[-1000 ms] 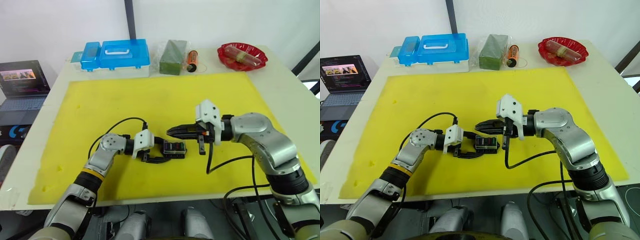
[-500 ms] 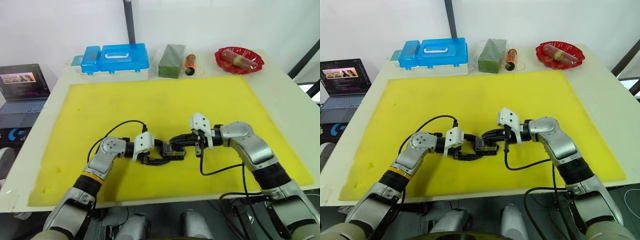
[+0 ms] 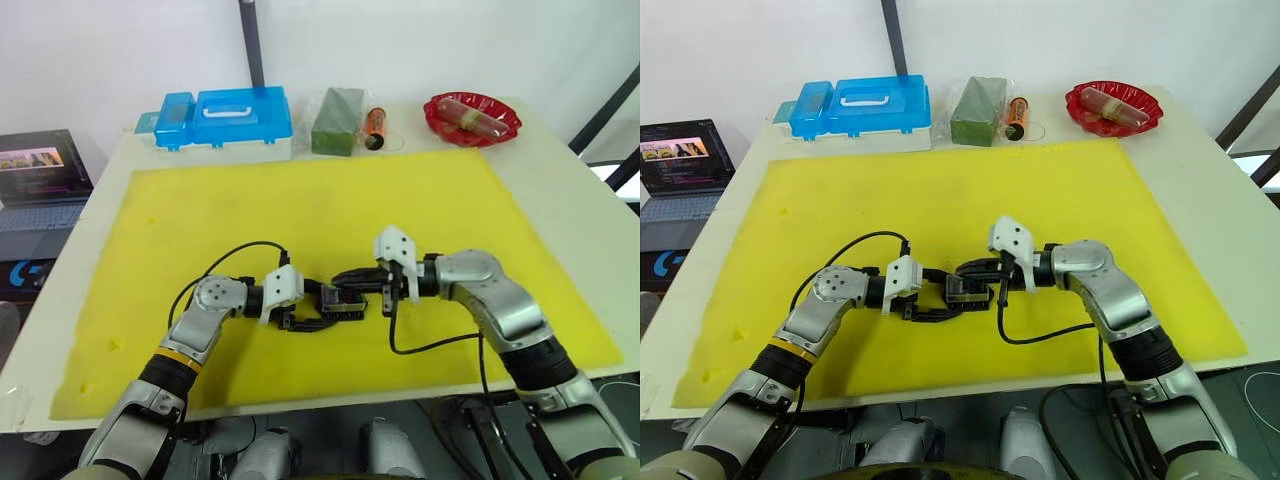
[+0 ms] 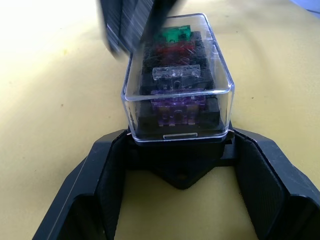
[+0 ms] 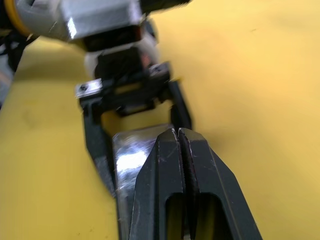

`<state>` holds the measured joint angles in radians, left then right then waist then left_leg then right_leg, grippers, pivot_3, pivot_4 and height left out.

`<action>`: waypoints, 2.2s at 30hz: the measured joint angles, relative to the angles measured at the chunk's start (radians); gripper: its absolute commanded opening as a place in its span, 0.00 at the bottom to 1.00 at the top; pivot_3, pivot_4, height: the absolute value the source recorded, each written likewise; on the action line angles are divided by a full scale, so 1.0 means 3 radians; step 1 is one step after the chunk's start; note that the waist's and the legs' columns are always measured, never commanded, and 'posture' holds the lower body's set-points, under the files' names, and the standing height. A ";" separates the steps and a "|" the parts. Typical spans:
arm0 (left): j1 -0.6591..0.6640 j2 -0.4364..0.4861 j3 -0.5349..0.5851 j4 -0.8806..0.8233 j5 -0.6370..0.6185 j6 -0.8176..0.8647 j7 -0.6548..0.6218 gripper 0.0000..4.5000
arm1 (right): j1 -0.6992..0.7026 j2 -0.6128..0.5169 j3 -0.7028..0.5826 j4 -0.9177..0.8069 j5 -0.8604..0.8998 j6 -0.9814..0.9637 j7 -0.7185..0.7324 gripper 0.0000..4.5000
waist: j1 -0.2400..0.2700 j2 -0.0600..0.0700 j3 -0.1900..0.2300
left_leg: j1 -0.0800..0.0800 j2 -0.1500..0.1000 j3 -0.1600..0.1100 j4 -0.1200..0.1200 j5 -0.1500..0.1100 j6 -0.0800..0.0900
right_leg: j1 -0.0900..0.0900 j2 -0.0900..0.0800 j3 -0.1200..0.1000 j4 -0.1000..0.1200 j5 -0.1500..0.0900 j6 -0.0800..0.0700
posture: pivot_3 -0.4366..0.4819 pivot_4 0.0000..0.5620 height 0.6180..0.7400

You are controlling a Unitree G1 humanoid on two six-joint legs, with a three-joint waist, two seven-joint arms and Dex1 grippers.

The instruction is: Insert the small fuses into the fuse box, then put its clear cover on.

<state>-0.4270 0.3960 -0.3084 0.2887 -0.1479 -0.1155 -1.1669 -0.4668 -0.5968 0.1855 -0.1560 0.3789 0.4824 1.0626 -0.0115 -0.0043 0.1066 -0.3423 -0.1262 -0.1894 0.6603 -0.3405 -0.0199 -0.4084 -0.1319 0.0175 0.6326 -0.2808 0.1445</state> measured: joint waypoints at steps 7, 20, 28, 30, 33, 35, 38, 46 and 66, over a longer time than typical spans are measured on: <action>-0.0042 -0.0021 0.0034 0.0041 -0.0059 0.0077 0.0035 0.62 | 0.0401 -0.0693 -0.0767 -0.0491 0.0266 0.0176 0.0073 0.54 | 0.0016 -0.0004 0.0006 | -0.0004 -0.0001 0.0000 0.0003 0.0000 0.0001 | 0.0001 -0.0001 -0.0001 -0.0001 0.0000 0.0000 | 0.48 0.27 1.00; -0.0268 -0.0051 0.0030 0.0324 0.0004 -0.0048 0.0039 0.84 | 0.1276 -0.1080 -0.1259 -0.0636 0.0254 -0.0194 0.0191 1.00 | 0.0077 -0.0012 0.0017 | -0.0004 -0.0001 0.0005 0.0009 -0.0001 0.0001 | 0.0002 -0.0001 0.0000 -0.0001 0.0001 0.0001 | 0.48 0.27 1.00; -0.0034 0.0240 0.0218 0.0060 -0.0119 0.0063 0.0027 1.00 | 0.1267 -0.1064 -0.1264 -0.0605 0.0291 -0.0186 0.0091 1.00 | 0.0057 -0.0012 0.0022 | -0.0003 0.0002 0.0005 0.0004 -0.0001 0.0001 | -0.0002 0.0000 0.0000 -0.0001 0.0001 0.0001 | 0.48 0.27 1.00; 0.0063 0.0376 0.0326 -0.0030 -0.0189 0.0152 0.0024 1.00 | 0.1273 -0.1057 -0.1267 -0.0571 0.0294 -0.0187 0.0075 1.00 | 0.0060 -0.0010 0.0024 | -0.0003 0.0002 0.0005 0.0004 -0.0001 0.0001 | -0.0001 0.0000 0.0000 -0.0001 0.0001 0.0001 | 0.48 0.27 1.00; 0.0233 0.0618 0.0555 -0.0143 -0.0323 0.0313 0.0037 1.00 | 0.1294 -0.1039 -0.1310 -0.0558 0.0297 -0.0212 0.0030 1.00 | 0.0070 -0.0006 0.0040 | -0.0003 0.0001 0.0005 0.0005 -0.0001 0.0001 | -0.0001 0.0000 0.0000 -0.0001 0.0001 0.0001 | 0.48 0.27 1.00; 0.0285 0.0749 0.0757 -0.0158 -0.0414 0.0474 0.0101 1.00 | 0.1302 -0.0994 -0.1354 -0.0510 0.0279 -0.0264 -0.0044 1.00 | 0.0079 -0.0005 0.0051 | -0.0003 0.0001 0.0004 0.0005 -0.0001 0.0001 | 0.0000 0.0000 0.0000 0.0000 0.0001 0.0001 | 0.48 0.27 1.00; 0.0292 0.0934 0.1053 -0.0157 -0.0465 0.0676 0.0280 1.00 | 0.1320 -0.0933 -0.1421 -0.0438 0.0248 -0.0297 -0.0160 1.00 | 0.0090 -0.0001 0.0064 | -0.0004 -0.0002 0.0003 0.0006 -0.0001 0.0001 | 0.0000 -0.0003 0.0000 0.0000 0.0001 0.0001 | 0.48 0.27 1.00; 0.0044 0.1137 0.1380 0.0167 -0.0347 0.0703 0.0694 1.00 | 0.1348 -0.0835 -0.1551 -0.0166 0.0160 -0.0401 -0.0385 1.00 | 0.0082 -0.0002 0.0075 | -0.0005 -0.0003 0.0003 0.0005 -0.0001 0.0001 | 0.0000 -0.0003 -0.0001 -0.0001 0.0001 0.0001 | 0.48 0.27 1.00; -0.0120 0.1061 0.1376 0.0473 -0.0221 0.0417 0.0778 1.00 | 0.1257 -0.0784 -0.1549 -0.0102 0.0116 -0.0411 -0.0487 1.00 | 0.0077 0.0001 0.0078 | -0.0006 -0.0002 0.0003 0.0005 -0.0001 0.0001 | -0.0002 -0.0003 -0.0001 0.0000 0.0001 0.0001 | 0.48 0.27 1.00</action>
<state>-0.4628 0.7144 0.1044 0.4307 -0.2142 0.0096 -0.9334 -0.0896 -0.8321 -0.2794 -0.1865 0.4136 0.3590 0.9166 0.0116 -0.0039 0.1300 -0.3442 -0.1270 -0.1885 0.6619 -0.3407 -0.0195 -0.4090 -0.1328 0.0173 0.6325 -0.2805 0.1449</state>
